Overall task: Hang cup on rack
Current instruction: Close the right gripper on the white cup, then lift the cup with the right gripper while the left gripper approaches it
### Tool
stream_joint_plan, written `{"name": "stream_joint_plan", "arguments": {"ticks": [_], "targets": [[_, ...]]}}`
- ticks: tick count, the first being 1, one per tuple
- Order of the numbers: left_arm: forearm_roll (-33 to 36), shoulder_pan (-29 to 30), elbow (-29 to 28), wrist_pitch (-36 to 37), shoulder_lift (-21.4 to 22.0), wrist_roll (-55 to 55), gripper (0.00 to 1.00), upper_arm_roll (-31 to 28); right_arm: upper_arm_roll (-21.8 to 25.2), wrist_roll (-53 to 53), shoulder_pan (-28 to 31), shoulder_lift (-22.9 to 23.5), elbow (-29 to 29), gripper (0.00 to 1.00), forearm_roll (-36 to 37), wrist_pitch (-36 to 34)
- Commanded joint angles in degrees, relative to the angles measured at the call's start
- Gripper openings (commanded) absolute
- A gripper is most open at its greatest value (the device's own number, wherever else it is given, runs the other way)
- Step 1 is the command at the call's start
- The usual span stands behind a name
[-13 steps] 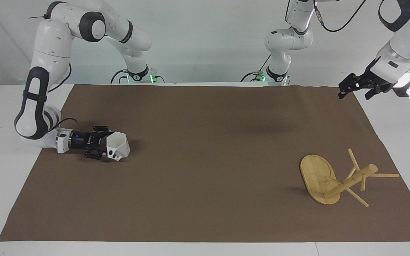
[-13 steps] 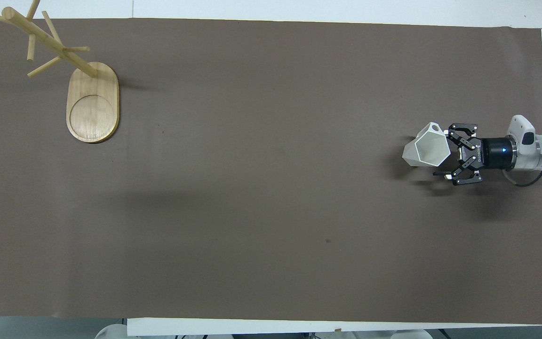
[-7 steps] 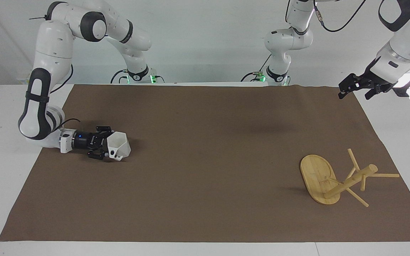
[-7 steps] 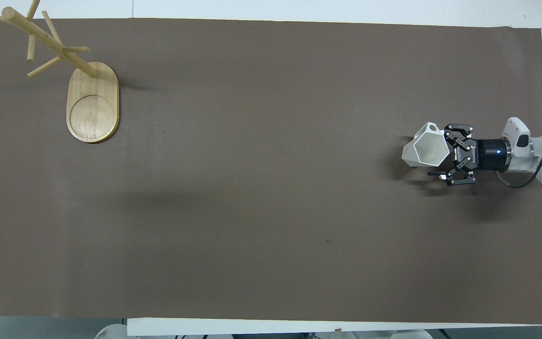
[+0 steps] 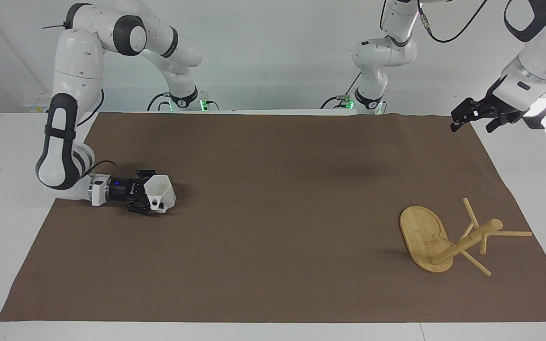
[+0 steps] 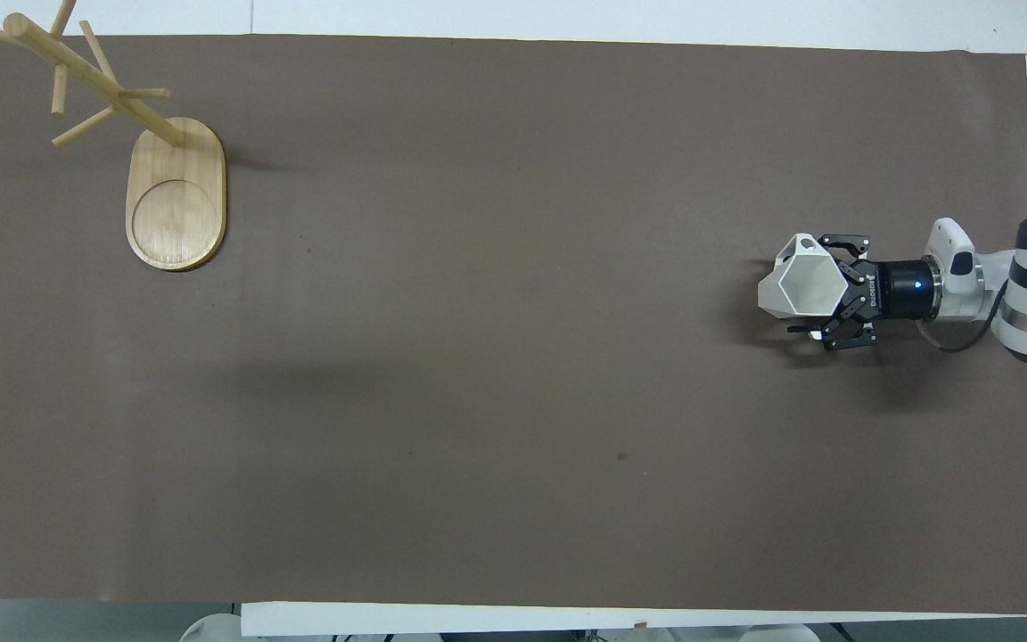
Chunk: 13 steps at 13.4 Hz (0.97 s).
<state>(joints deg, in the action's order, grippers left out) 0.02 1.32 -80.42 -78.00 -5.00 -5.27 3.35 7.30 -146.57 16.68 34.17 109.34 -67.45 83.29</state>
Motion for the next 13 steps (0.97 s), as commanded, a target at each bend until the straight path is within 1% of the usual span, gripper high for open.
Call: {"name": "stream_joint_plan", "arguments": {"ticks": [1, 2, 3, 4, 7, 10, 13], "targets": [[1.1, -0.4, -1.6, -0.2, 1.3, 0.3, 1.00, -0.4, 0.0, -1.3, -0.9, -1.8, 2.2, 0.71, -1.5, 1.6], [1.1, -0.4, -1.6, -0.2, 1.3, 0.3, 1.00, -0.4, 0.0, -1.3, -1.1, -1.8, 2.2, 0.50, -1.5, 1.6], [1.1, -0.4, -1.6, -0.2, 1.3, 0.3, 1.00, -0.4, 0.0, -1.2, -1.5, -1.8, 2.0, 0.39, -1.5, 1.6], [1.1, -0.4, -1.6, -0.2, 1.3, 0.3, 1.00, -0.4, -0.1, -0.7, -1.7, -1.8, 1.7, 0.33, -1.5, 1.6], [1.2, -1.1, -1.4, -0.8, 1.2, 0.3, 1.00, -0.3, -2.9, 5.1, -5.7, -3.7, 1.4, 0.33, -4.6, 1.9], [1.4, -0.8, -1.3, -0.7, 1.1, 0.5, 1.00, -0.3, -3.1, 11.5, -15.5, -7.1, 1.3, 0.33, -13.2, 7.2], [0.9, -1.0, -1.1, -1.3, 1.0, 0.8, 1.00, -0.2, -3.2, 15.4, -25.2, -8.6, 1.1, 0.33, -22.6, 14.9]]}}
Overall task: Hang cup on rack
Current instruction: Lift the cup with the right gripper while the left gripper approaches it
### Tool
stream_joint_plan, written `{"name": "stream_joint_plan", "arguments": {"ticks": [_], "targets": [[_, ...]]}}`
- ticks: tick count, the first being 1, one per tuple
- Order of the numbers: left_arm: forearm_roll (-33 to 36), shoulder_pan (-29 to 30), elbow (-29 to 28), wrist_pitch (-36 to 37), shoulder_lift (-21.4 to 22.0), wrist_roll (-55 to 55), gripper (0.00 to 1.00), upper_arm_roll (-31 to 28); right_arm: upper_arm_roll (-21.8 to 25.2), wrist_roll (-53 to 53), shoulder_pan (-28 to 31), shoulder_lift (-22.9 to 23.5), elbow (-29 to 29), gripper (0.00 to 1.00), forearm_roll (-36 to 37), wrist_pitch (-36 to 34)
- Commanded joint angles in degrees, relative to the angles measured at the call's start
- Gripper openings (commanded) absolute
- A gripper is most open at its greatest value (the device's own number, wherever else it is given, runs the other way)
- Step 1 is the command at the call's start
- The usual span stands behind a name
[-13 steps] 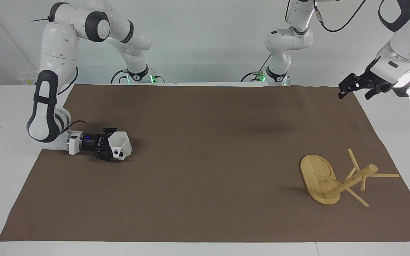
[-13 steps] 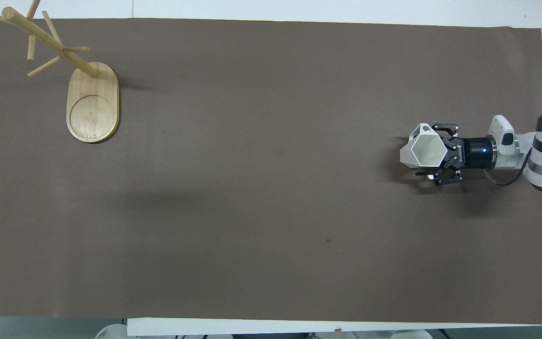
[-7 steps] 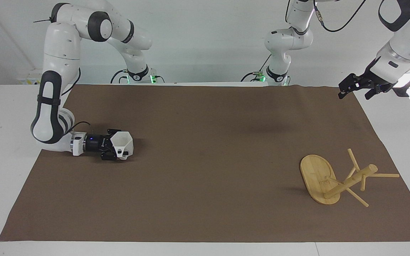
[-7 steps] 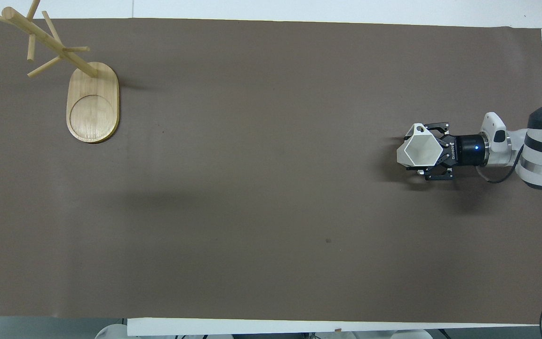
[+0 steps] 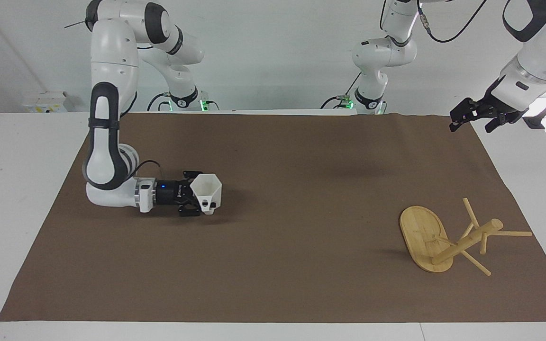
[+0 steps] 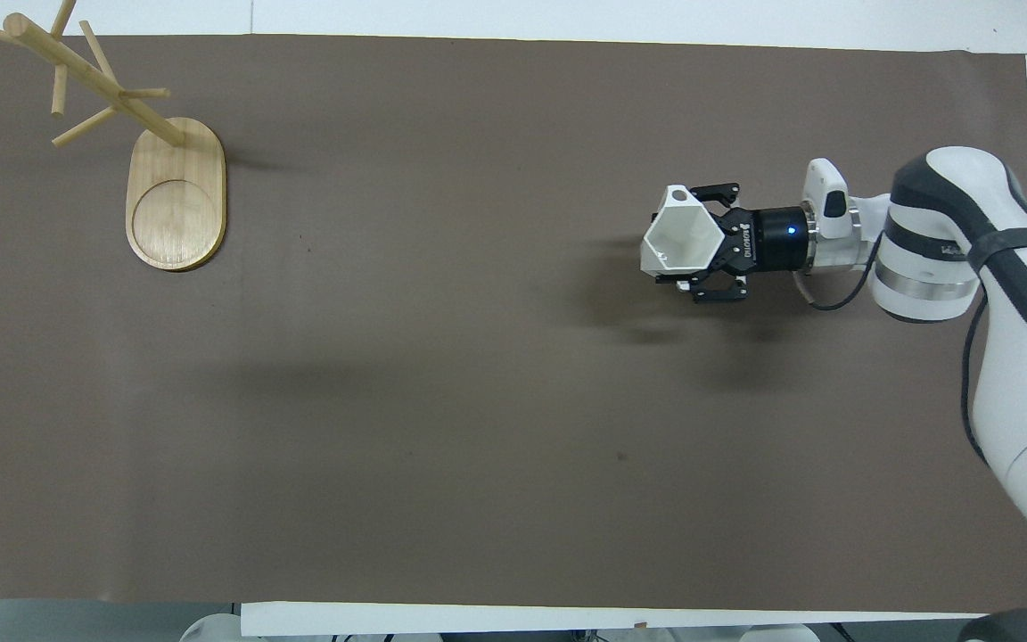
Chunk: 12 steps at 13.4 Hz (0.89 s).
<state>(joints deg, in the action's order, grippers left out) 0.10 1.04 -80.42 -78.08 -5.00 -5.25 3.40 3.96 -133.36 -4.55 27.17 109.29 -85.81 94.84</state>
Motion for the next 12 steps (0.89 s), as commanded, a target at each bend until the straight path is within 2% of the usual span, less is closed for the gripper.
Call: {"name": "stream_joint_plan", "arguments": {"ticks": [1, 4, 5, 8, 12], "targets": [[0.9, -2.1, -2.6, -4.9, 1.4, 3.7, 1.00, 0.1, 0.2, 3.1, -7.7, -1.6, 1.1, 0.33, -8.6, 6.0], [0.8, -13.4, -18.4, -19.8, 7.9, 23.4, 1.00, 0.2, 0.3, 4.4, -16.4, -1.7, 0.7, 0.33, -17.2, 11.8], [0.8, -16.6, -20.5, -22.1, 8.5, 29.1, 1.00, 0.3, 0.3, 3.9, -17.7, -1.8, -0.3, 0.33, -17.6, 15.6], [0.6, -24.7, -21.2, -26.4, 6.2, 44.0, 1.00, 0.4, 0.2, 3.8, -22.2, -1.7, -1.8, 0.33, -19.7, 21.5], [-1.8, -30.9, -20.5, -31.8, 1.3, 54.0, 1.00, 0.3, 0.2, 3.5, -25.6, -1.6, -2.1, 0.33, -22.0, 24.3]]}}
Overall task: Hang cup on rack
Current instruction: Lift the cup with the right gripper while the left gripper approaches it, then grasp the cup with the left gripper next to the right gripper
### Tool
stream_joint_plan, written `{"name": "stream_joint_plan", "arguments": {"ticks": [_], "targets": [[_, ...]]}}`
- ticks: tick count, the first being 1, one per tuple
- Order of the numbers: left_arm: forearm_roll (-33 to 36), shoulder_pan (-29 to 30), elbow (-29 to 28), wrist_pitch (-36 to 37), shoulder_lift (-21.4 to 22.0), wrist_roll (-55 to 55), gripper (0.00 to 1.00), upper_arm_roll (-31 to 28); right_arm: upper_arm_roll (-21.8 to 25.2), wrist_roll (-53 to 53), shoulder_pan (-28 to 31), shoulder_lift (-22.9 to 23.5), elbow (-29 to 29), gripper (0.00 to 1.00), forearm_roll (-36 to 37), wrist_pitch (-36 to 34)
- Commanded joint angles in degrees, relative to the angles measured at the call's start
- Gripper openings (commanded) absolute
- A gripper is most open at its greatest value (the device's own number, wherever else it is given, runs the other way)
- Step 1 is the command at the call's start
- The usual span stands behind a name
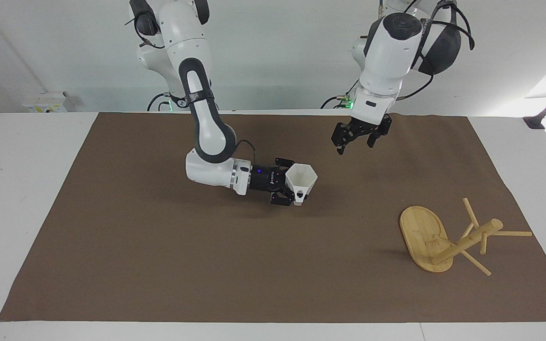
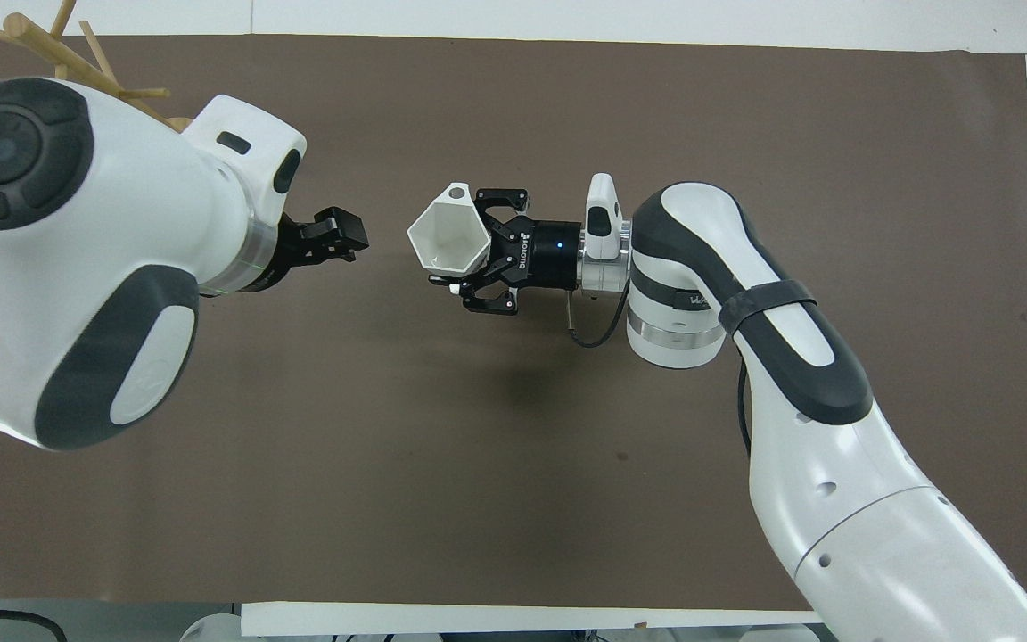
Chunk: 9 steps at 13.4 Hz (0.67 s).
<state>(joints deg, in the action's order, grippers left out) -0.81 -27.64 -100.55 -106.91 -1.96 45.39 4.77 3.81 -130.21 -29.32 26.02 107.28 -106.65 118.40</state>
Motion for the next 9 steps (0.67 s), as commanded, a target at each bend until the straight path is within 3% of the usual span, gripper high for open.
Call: {"name": "stream_joint_plan", "arguments": {"ticks": [1, 6, 7, 8, 9], "targets": [[-0.9, -2.9, -0.3, -4.3, -2.3, 4.9, 1.00, -1.1, 0.3, 0.3, -0.8, -0.4, -0.1, 0.33, -1.4, 1.6], [-0.9, -4.1, -0.6, -7.3, -6.5, 5.8, 0.99, -1.1, 0.3, 0.3, -1.1, -0.4, -0.2, 0.33, -1.4, 2.2], [-0.9, -4.8, -0.6, -8.4, -7.3, 7.3, 0.91, -1.1, 0.3, 0.3, -1.1, -0.4, -0.2, 0.33, -1.4, 2.2], [-0.9, -5.1, -0.6, -8.9, -8.0, 10.9, 0.20, -1.1, 0.3, 0.3, -1.0, -0.4, -0.2, 0.33, -1.4, 2.2], [-0.9, -5.8, -1.0, -9.2, -8.1, 11.4, 0.00, -1.1, 0.4, 0.3, -1.1, -0.4, -0.2, 0.34, -1.4, 2.3]]}}
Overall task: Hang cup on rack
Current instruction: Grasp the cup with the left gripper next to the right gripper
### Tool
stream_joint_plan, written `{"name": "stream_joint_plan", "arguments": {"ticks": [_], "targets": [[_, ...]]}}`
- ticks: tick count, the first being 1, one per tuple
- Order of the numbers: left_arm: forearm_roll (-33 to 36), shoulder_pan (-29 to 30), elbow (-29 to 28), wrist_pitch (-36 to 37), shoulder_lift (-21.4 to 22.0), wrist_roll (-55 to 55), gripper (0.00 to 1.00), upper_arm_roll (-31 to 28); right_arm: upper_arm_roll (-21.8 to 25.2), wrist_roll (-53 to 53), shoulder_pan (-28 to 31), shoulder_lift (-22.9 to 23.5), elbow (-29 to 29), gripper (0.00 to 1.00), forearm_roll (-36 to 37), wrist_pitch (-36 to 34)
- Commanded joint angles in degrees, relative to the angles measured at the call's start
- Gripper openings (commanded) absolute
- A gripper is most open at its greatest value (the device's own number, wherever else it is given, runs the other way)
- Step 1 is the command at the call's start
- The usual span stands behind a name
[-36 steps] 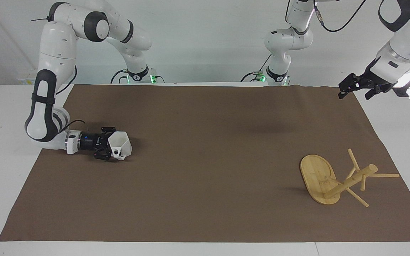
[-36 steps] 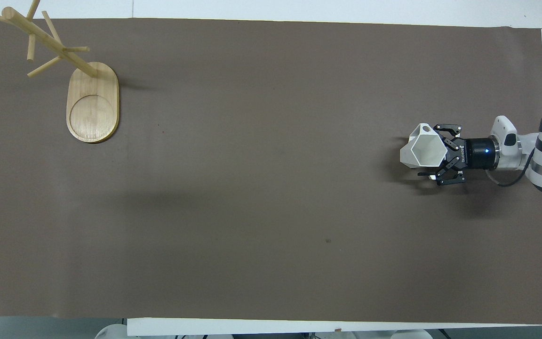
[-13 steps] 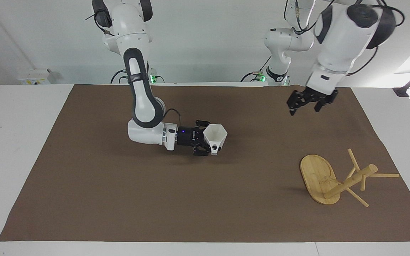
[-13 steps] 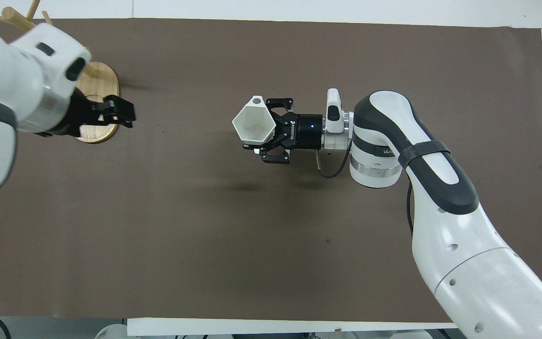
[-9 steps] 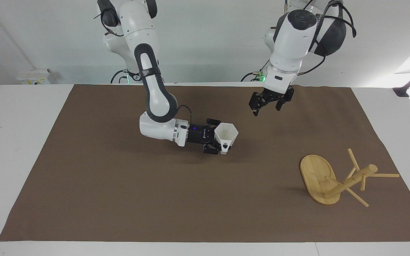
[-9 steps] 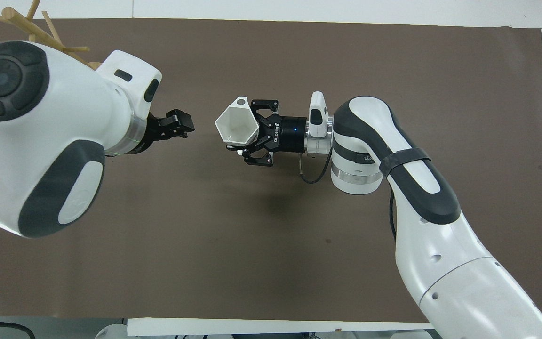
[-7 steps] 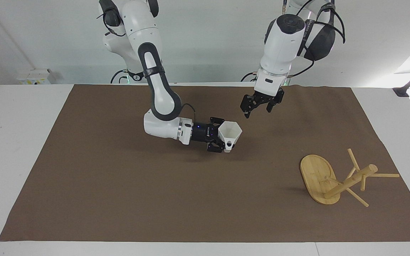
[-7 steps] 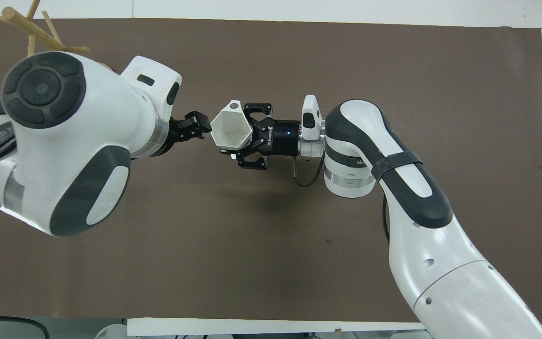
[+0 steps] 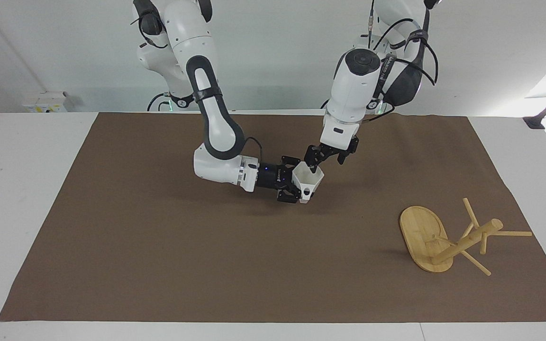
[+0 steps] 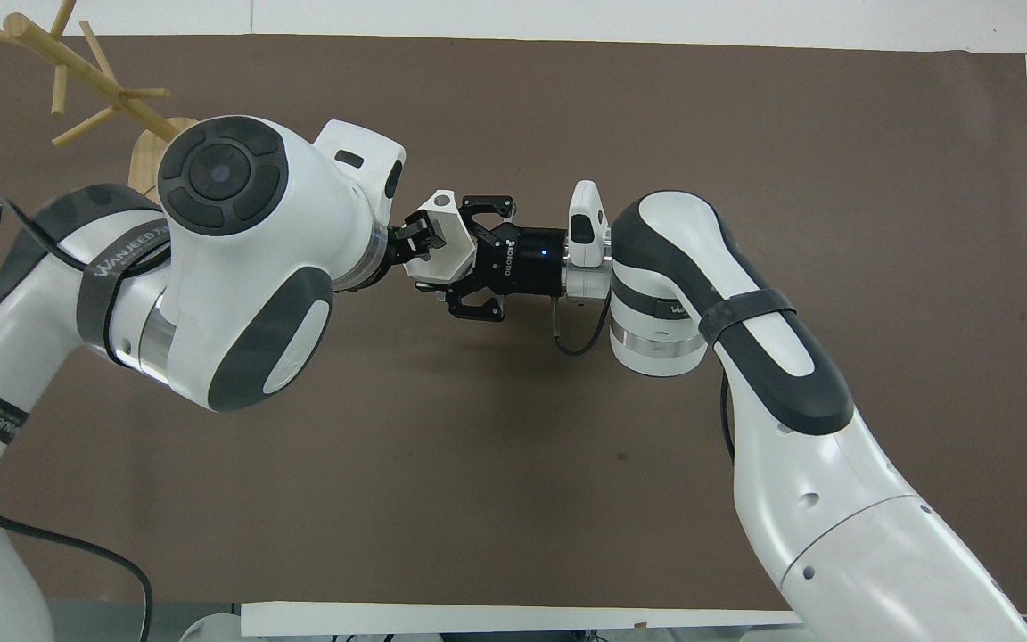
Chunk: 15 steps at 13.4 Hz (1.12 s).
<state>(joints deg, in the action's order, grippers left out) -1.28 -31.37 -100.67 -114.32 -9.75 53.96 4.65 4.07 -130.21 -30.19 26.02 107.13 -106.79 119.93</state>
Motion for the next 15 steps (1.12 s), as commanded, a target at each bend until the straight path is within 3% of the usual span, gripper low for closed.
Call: {"name": "stream_joint_plan", "arguments": {"ticks": [1, 4, 9, 10, 11, 15], "targets": [[-0.4, -2.2, -0.9, -1.6, -0.4, 2.8, 0.00, -1.0, 0.2, 0.3, -0.2, -0.4, -0.1, 0.34, -1.2, 0.8], [-0.4, -2.3, -0.7, -2.0, -0.5, 2.9, 0.00, -1.0, 0.1, 0.3, -0.2, -0.4, -0.2, 0.37, -1.2, 1.5], [-0.1, -2.3, -0.7, -3.0, -0.5, 3.0, 0.00, -1.1, 0.1, 0.6, 0.3, -0.3, -0.6, 0.59, -1.3, 1.5], [-0.1, -2.2, -0.7, -3.1, -0.5, 2.9, 0.00, -1.1, 0.1, 0.5, 0.9, -0.2, -1.0, 0.86, -1.2, 1.4], [0.0, -2.2, -0.8, -3.0, -0.5, 3.0, 0.00, -1.1, 0.2, 1.0, 1.4, -0.4, -1.2, 1.00, -1.2, 1.4], [0.1, -2.1, -0.7, -3.0, -0.5, 3.1, 0.00, -1.2, 0.3, 2.9, 6.4, -1.7, -1.1, 1.00, 0.8, -3.7]]}}
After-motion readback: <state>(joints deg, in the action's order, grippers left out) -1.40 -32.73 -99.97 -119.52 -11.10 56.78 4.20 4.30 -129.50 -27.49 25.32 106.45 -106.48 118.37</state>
